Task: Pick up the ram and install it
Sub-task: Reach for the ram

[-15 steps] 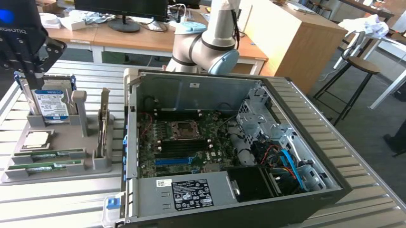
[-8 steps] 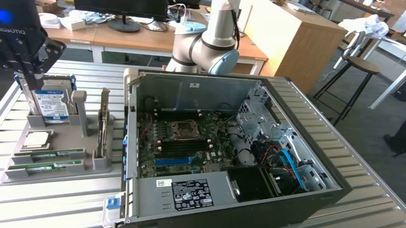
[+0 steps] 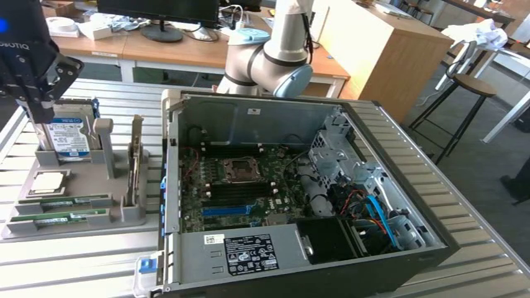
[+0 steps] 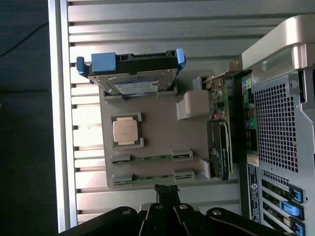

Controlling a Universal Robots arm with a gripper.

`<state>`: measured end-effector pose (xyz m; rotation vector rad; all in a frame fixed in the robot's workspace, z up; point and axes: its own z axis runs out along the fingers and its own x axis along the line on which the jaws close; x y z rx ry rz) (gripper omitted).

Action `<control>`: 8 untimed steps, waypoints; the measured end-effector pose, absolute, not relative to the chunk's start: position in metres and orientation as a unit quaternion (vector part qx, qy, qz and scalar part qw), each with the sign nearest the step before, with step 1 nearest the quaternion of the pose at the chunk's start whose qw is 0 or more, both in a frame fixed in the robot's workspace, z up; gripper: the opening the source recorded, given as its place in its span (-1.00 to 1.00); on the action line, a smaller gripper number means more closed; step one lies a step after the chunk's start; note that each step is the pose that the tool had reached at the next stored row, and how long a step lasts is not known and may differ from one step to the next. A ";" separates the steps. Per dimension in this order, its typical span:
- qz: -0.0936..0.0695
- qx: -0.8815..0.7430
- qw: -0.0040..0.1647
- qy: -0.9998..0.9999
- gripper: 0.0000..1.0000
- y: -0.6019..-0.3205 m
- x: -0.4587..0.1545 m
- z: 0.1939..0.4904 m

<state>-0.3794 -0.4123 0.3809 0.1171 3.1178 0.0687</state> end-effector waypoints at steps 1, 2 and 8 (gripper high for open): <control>0.022 0.038 0.010 0.999 -0.80 -0.413 -0.379 0.381; 0.022 0.038 0.010 0.999 -0.80 -0.415 -0.379 0.381; 0.022 0.038 0.010 0.999 -0.80 -0.422 -0.379 0.381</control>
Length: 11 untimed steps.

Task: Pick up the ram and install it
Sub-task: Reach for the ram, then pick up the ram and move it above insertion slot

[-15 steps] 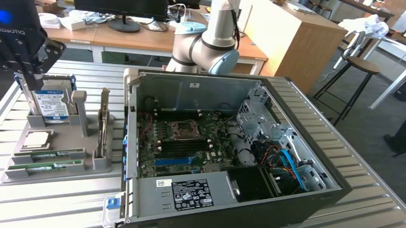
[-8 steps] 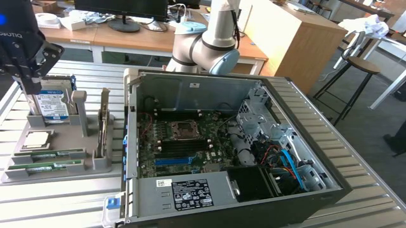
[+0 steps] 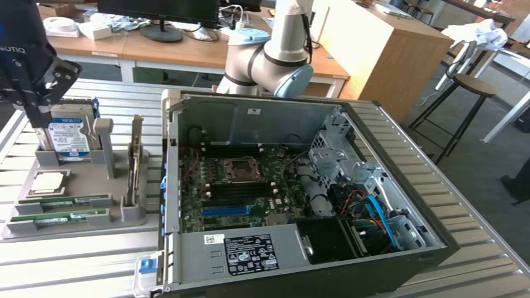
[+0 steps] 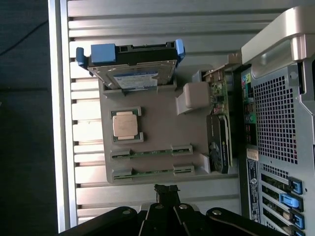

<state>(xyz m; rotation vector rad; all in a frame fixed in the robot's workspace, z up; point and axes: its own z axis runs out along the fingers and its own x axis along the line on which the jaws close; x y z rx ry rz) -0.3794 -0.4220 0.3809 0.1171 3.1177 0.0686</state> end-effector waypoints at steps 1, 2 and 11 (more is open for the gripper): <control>0.022 0.038 0.010 0.999 -0.80 -0.423 -0.379 0.381; 0.022 0.038 0.010 0.999 -0.80 -0.423 -0.379 0.381; 0.022 0.037 0.010 0.999 -0.80 -0.423 -0.379 0.381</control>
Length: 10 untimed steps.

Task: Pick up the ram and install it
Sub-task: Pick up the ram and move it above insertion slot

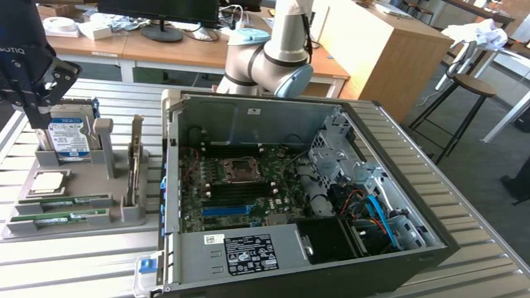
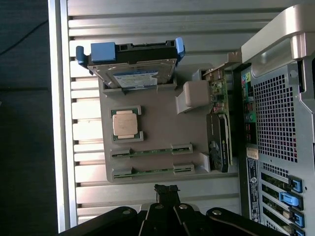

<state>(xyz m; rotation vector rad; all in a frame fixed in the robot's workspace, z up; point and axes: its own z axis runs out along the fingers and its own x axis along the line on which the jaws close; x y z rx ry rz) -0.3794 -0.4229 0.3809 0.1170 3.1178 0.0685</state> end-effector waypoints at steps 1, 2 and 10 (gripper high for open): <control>0.022 0.038 0.010 0.999 -0.80 -0.423 -0.379 0.381; 0.022 0.038 0.010 0.999 -0.80 -0.423 -0.379 0.381; 0.022 0.021 0.010 0.999 -0.80 -0.423 -0.379 0.381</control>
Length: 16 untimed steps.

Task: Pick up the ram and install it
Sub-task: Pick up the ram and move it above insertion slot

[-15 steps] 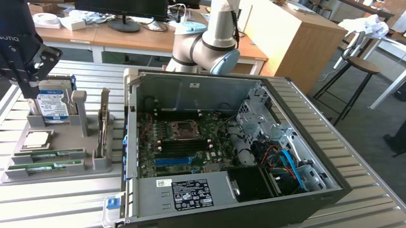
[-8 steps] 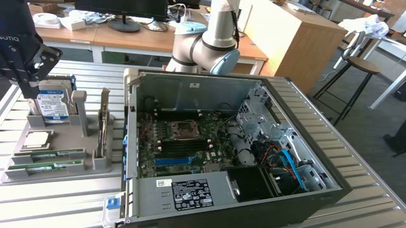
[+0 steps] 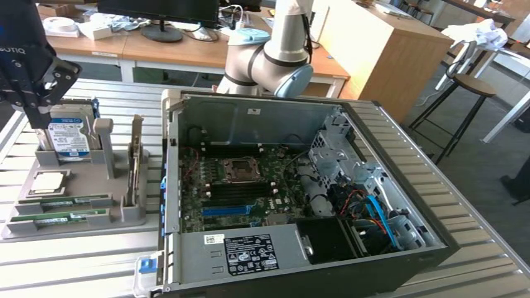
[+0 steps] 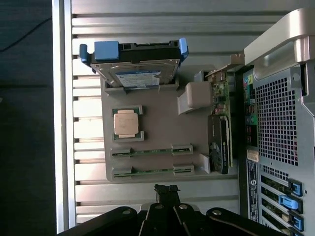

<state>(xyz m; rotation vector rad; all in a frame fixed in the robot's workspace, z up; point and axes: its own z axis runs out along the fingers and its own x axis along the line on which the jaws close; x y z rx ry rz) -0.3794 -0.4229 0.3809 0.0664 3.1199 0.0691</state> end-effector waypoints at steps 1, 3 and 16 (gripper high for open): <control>0.022 0.017 0.010 1.000 -0.80 -0.423 -0.379 0.381; 0.022 0.006 0.010 1.000 -0.80 -0.423 -0.379 0.381; 0.023 -0.084 0.008 0.996 -0.80 -0.423 -0.379 0.381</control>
